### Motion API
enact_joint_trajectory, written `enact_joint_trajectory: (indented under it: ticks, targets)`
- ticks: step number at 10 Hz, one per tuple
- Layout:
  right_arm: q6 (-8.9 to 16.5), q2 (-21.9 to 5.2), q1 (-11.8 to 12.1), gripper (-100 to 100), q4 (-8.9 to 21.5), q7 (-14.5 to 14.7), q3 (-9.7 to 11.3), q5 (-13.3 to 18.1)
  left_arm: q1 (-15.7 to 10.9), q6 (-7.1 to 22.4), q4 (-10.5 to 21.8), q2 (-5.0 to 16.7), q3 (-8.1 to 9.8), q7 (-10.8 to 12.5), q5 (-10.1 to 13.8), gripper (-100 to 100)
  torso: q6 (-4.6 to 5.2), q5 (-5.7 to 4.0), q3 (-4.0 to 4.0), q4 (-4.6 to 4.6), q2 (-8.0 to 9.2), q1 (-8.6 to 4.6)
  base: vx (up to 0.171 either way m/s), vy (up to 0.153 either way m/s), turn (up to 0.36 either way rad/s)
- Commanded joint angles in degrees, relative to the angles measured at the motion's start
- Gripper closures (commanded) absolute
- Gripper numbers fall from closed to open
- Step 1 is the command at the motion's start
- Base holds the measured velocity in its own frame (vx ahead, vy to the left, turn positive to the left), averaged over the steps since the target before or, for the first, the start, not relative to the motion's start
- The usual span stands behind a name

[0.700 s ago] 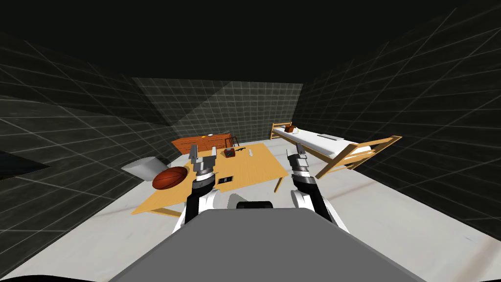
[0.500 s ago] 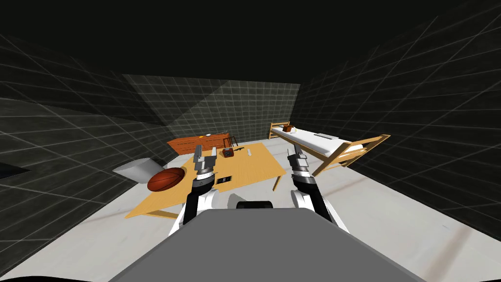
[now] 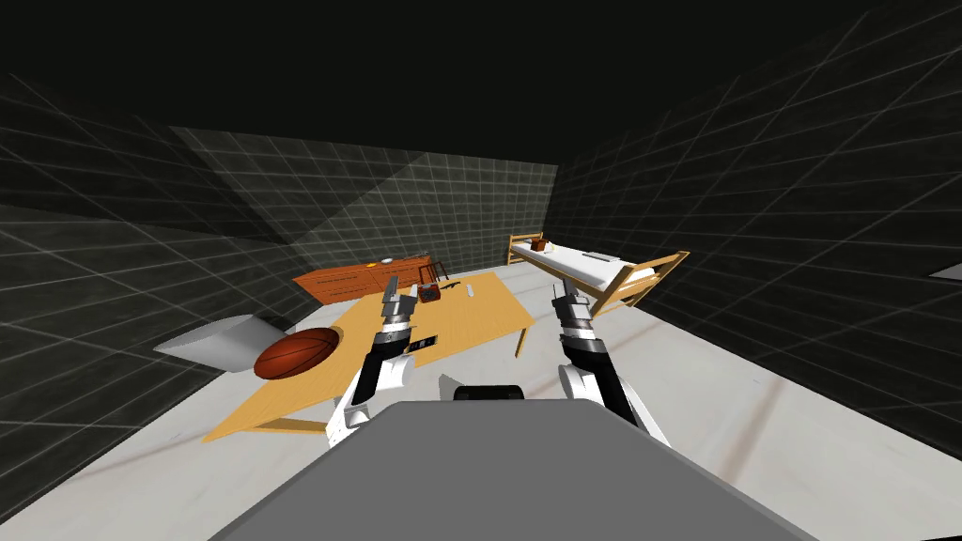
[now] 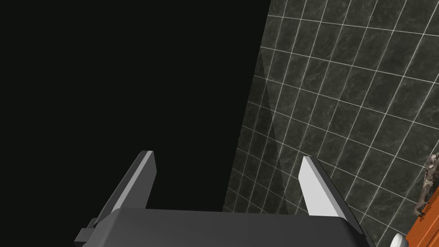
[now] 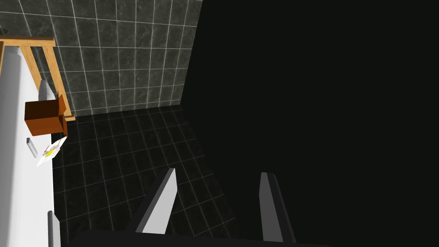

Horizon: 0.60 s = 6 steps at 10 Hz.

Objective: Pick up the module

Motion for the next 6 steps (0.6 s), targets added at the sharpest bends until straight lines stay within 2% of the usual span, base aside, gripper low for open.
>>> enact_joint_trajectory:
  ticks: [1,2,3,4,5,6]
  targets:
    - [0.0,0.0,0.0,0,0.0,0.0,0.0,0.0,-1.8,2.9,2.8,1.2,2.04,0.9,1.0,-100,0.00,0.00,0.00,0.00,0.00,0.00,-0.112,-0.063,-0.200]
    - [0.0,0.0,0.0,0,0.0,0.0,0.0,0.0,-1.8,3.9,2.8,1.2,2.04,0.9,1.0,-100,-0.01,0.00,0.02,0.01,0.04,0.01,-0.077,-0.034,-0.062]
    - [0.0,0.0,0.0,0,0.0,0.0,0.0,0.0,-3.1,6.1,4.7,1.7,3.37,1.4,1.5,-100,-0.04,0.02,-0.01,0.00,-0.03,0.10,-0.061,-0.029,-0.125]
    - [0.0,0.0,0.0,0,0.0,0.0,0.0,0.0,-3.1,6.5,4.7,1.7,3.37,1.4,1.5,-100,-0.01,0.03,-0.05,-0.02,-0.10,0.14,-0.042,-0.020,-0.093]
    - [0.0,0.0,0.0,0,0.0,0.0,0.0,0.0,-4.6,8.6,6.8,2.2,4.72,2.0,2.1,-100,-0.03,0.04,-0.09,-0.03,-0.17,0.18,-0.050,-0.023,-0.154]
    - [0.0,0.0,0.0,0,0.0,0.0,0.0,0.0,-4.6,9.4,6.8,2.2,4.72,2.0,2.1,-100,-0.01,0.04,-0.10,-0.04,-0.17,0.18,-0.042,-0.019,-0.095]
